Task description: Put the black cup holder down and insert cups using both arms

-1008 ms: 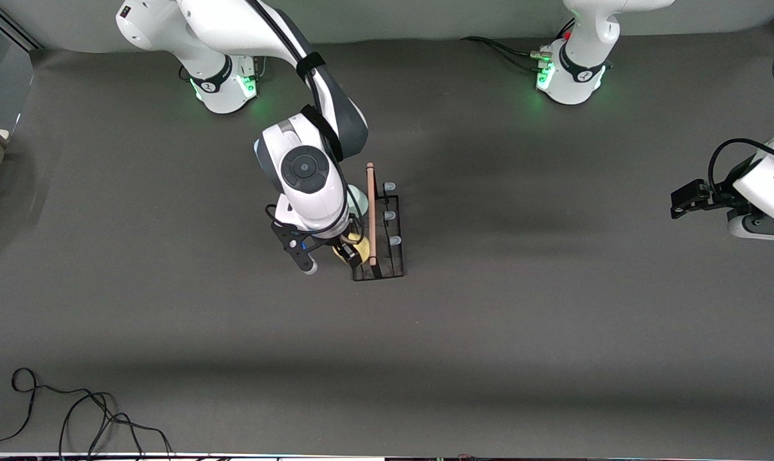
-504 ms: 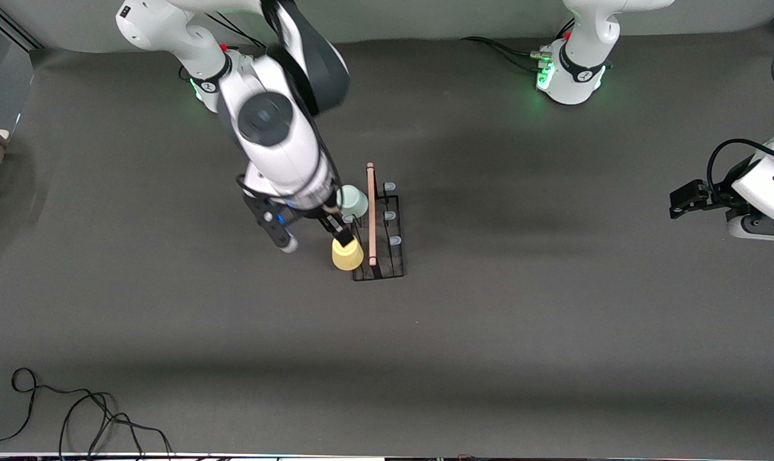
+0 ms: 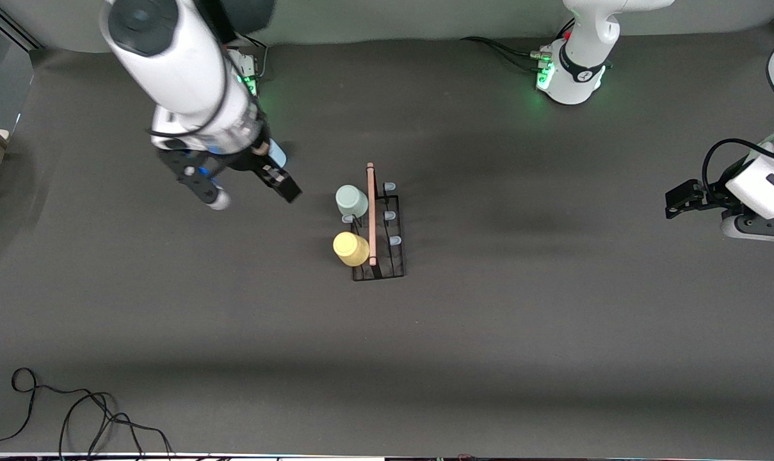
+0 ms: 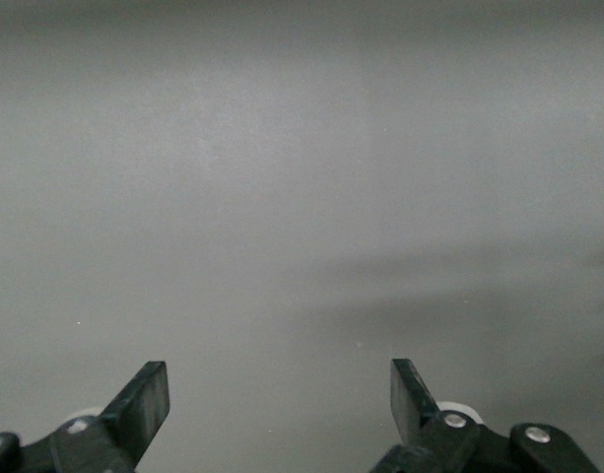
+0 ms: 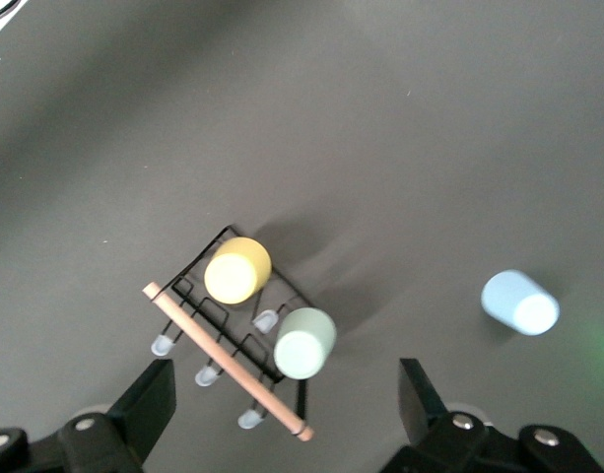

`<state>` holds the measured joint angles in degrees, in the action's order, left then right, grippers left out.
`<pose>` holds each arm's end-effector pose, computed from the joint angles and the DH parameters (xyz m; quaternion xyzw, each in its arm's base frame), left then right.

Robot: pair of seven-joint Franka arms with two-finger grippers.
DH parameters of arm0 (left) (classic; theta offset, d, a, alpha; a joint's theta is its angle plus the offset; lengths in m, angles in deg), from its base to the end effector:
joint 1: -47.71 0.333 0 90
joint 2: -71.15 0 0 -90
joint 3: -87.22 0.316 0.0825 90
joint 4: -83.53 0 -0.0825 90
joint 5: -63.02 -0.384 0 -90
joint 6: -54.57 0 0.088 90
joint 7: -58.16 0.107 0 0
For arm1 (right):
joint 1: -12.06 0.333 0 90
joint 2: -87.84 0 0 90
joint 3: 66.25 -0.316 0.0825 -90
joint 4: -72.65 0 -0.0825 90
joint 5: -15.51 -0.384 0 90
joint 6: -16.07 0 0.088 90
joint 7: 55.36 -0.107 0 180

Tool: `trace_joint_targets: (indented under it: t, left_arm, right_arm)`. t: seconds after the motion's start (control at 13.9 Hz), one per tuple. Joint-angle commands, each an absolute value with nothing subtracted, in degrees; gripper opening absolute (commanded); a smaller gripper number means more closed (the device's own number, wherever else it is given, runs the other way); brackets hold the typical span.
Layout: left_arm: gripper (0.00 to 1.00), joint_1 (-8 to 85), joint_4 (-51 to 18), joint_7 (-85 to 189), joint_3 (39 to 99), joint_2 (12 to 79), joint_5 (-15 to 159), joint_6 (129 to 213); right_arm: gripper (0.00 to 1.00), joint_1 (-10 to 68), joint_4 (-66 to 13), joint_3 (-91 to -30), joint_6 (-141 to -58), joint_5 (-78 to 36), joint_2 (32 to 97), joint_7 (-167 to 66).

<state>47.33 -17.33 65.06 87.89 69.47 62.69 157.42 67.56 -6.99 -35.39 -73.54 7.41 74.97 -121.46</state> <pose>0.5730 0.0033 0.5371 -0.9983 0.0583 -0.0025 0.0031 0.5347 0.3025 0.5937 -0.9368 0.3494 0.0164 0.0024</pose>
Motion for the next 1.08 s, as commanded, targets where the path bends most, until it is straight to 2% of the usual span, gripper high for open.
trace_joint_targets:
  t: [0.0,0.36,0.72,0.86,1.01]
  left_arm:
    - [1.0,46.83,-17.02,64.22,88.02,70.53,62.31,155.73]
    - [1.0,46.74,-16.93,64.13,87.93,71.15,62.23,155.46]
    - [1.0,46.92,-16.93,64.13,87.31,71.59,61.7,155.73]
    - [1.0,46.92,-17.19,64.22,87.14,71.59,61.61,155.9]
    - [1.0,46.83,-17.1,64.13,87.14,71.77,61.61,155.38]
  right_arm:
    - [1.0,60.7,-11.71,-37.49,-72.44,9.0,81.58,-111.38]
    - [1.0,37.16,-15.23,-48.21,-72.35,9.61,86.78,-85.9]
    - [1.0,18.86,-16.56,-57.27,-72.52,12.34,88.28,-62.26]
    - [1.0,14.89,-16.47,-59.12,-73.14,12.34,88.11,-56.44]
    - [1.0,14.61,-16.3,-59.39,-73.49,13.13,87.93,-54.13]
